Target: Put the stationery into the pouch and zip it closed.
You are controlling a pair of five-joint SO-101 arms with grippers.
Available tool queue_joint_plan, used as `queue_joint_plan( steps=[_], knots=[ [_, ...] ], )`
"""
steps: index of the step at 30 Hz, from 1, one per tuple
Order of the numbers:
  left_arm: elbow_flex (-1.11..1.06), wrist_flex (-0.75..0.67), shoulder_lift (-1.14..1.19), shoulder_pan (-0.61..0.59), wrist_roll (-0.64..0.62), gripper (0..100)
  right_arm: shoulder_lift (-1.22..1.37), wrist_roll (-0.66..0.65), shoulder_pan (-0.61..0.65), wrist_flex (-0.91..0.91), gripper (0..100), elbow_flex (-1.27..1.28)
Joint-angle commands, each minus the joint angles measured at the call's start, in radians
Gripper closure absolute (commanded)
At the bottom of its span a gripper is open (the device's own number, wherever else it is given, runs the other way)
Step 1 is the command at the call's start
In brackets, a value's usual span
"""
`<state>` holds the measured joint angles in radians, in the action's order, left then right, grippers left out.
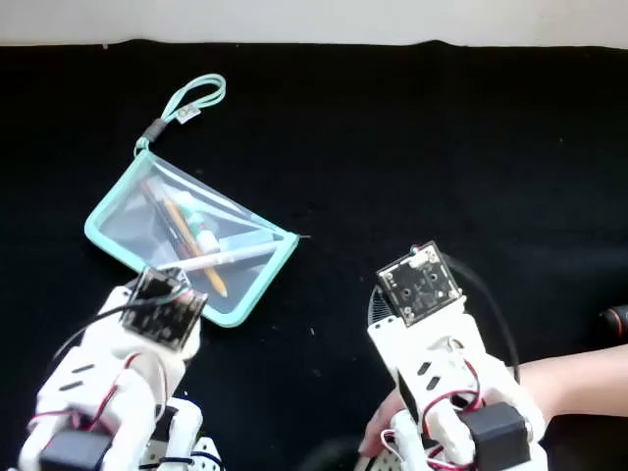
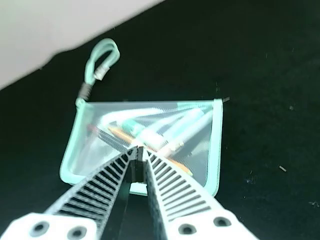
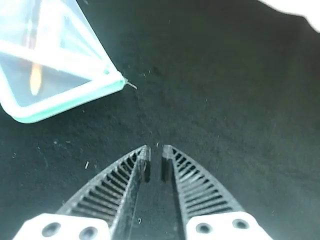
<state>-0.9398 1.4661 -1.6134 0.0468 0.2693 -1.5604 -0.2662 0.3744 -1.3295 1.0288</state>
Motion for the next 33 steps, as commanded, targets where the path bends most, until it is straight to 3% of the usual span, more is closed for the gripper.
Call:
queue_joint_plan(
  steps=[1,5,11,19,33],
  knots=[
    [-0.128,-0.097,0.004,-0.008,0.006,99,-0.016,-0.011,-0.018,0.025,88.3,0.051],
    [-0.308,-0.213,0.004,-0.010,0.006,99,-0.016,-0.011,-0.065,0.077,87.1,0.139],
    [-0.446,-0.308,0.004,-0.010,0.006,99,-0.016,-0.011,-0.209,0.295,86.9,0.334],
    [-0.533,-0.354,0.004,-0.010,0.006,99,-0.016,-0.011,-0.216,0.524,86.8,0.441],
    [-0.627,-0.353,0.004,-0.010,0.006,99,-0.016,-0.014,-0.217,0.636,86.8,0.650]
  ],
)
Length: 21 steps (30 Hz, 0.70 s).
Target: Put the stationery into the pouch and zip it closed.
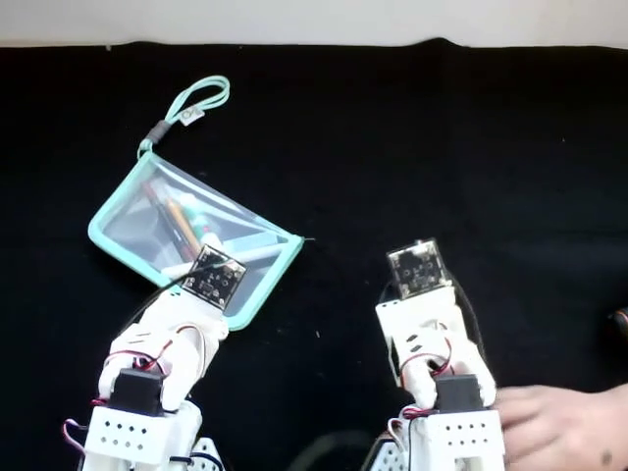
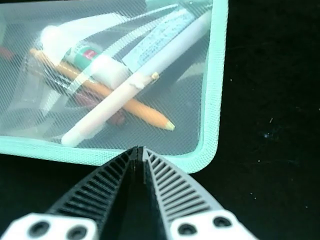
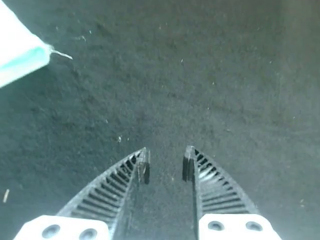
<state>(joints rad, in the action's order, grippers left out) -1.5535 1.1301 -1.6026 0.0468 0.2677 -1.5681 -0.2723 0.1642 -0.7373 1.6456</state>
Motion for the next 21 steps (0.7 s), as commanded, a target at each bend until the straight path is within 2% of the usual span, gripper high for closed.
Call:
queue_joint_plan(
  steps=[1,11,17,21],
  knots=[
    [-0.033,-0.017,-0.007,-0.010,0.008,99,-0.008,-0.008,-0.007,0.045,86.8,0.056],
    [-0.139,-0.017,-0.007,-0.022,0.008,99,-0.008,-0.008,-0.007,-0.008,86.8,0.165],
    [-0.139,-0.015,-0.007,-0.159,0.005,99,-0.008,-0.009,-0.007,-0.191,86.8,0.163],
    [-0.133,-0.011,-0.005,-0.249,0.005,99,-0.010,-0.009,-0.007,-0.214,86.8,0.162]
  ],
)
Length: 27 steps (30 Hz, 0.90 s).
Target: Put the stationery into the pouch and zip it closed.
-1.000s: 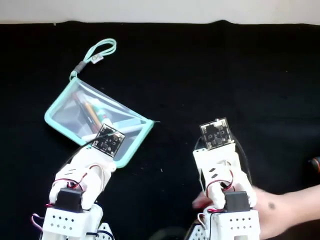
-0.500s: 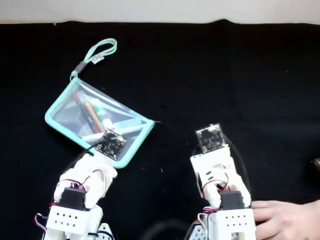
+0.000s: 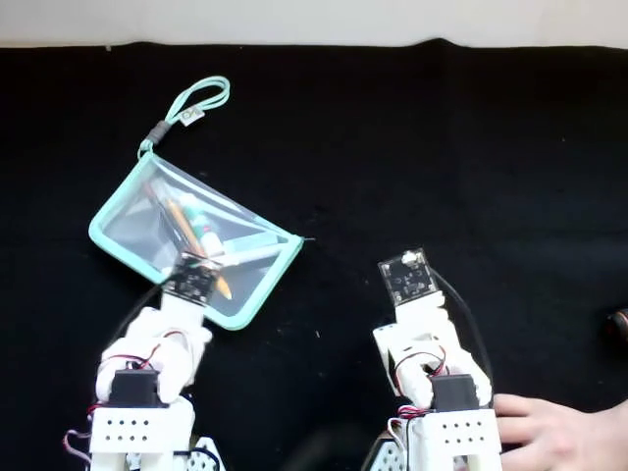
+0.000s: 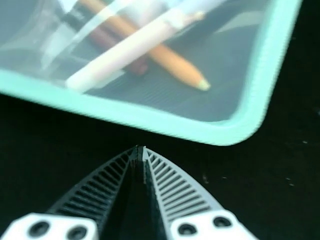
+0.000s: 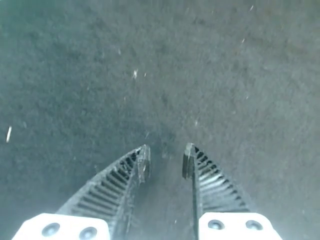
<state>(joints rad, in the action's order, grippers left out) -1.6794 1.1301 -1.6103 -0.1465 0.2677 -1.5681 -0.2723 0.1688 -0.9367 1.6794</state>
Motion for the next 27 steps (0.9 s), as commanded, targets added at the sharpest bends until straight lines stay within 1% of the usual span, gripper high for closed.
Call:
queue_joint_plan(
  steps=[1,5,27],
  knots=[
    [-0.005,-0.009,0.002,-0.071,0.005,99,-0.010,-0.009,-0.012,-0.013,86.8,0.128],
    [-0.002,0.008,0.002,-0.101,0.005,99,-0.010,-0.009,-0.012,-0.012,86.8,0.128],
    [-0.002,0.008,0.002,-0.101,0.005,99,-0.010,-0.009,-0.012,-0.010,86.8,0.128]
  ],
)
